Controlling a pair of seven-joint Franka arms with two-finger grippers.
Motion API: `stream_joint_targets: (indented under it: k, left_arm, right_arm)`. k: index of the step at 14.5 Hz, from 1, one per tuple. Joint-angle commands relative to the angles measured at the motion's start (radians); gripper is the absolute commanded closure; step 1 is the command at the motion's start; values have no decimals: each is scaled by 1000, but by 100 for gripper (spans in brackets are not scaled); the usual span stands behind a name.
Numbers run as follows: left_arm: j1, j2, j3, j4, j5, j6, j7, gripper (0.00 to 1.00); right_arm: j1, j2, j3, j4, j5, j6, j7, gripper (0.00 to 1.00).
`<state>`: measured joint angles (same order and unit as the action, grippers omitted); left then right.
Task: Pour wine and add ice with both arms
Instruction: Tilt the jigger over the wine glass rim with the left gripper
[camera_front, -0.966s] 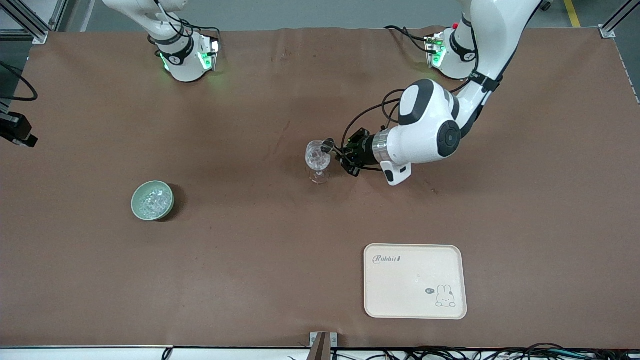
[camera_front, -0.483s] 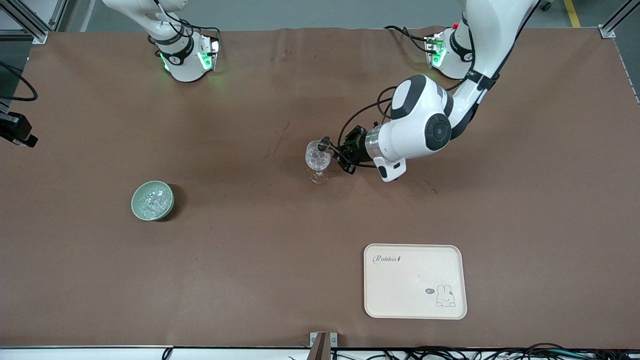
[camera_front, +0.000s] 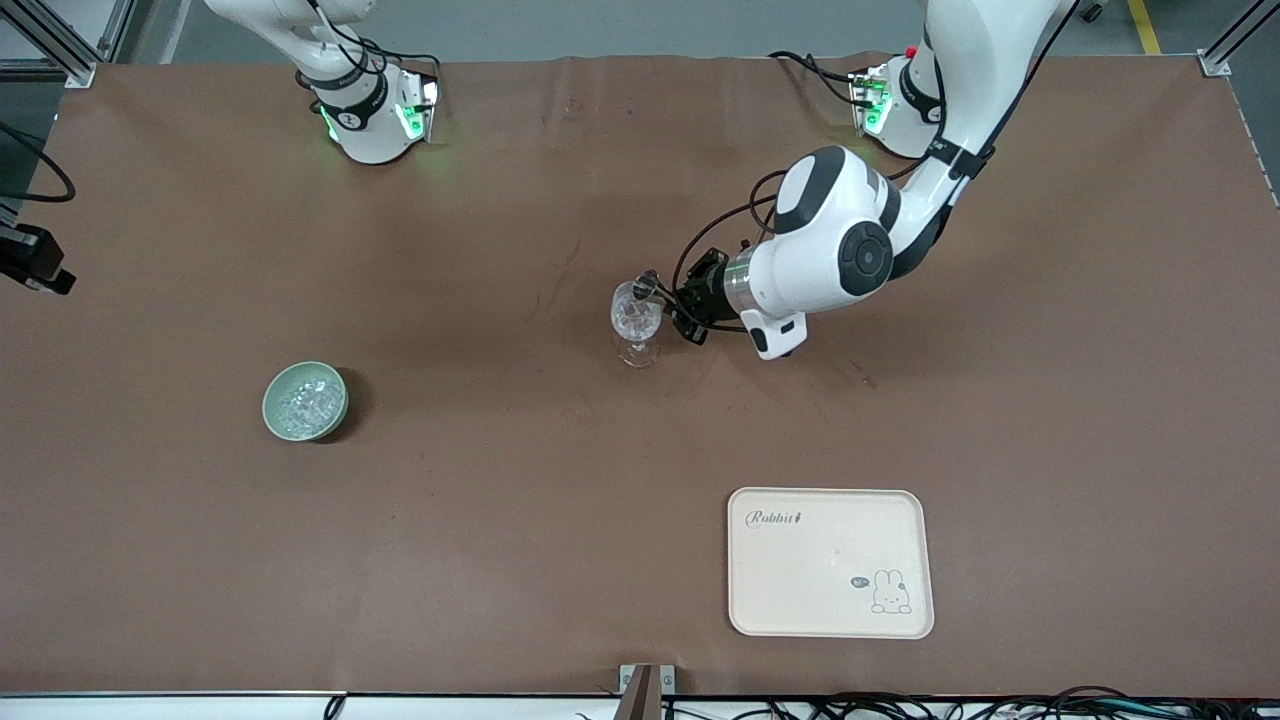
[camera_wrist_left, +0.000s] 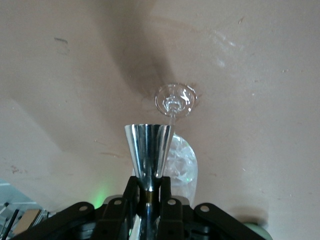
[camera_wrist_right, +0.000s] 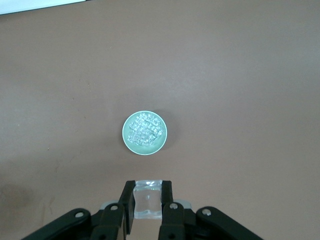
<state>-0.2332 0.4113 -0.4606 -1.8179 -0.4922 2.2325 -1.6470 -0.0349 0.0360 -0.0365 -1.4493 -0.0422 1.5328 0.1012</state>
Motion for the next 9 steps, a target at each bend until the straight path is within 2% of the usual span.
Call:
stream_joint_targets:
  k: [1, 9]
  left_arm:
    - [-9, 3, 3, 17, 34, 3, -36, 100]
    - [9, 34, 0, 61, -5, -8, -24, 100]
  right_arm:
    - [-3, -5, 3, -5, 4, -2, -3, 99]
    - [-3, -5, 3, -5, 4, -2, -3, 99]
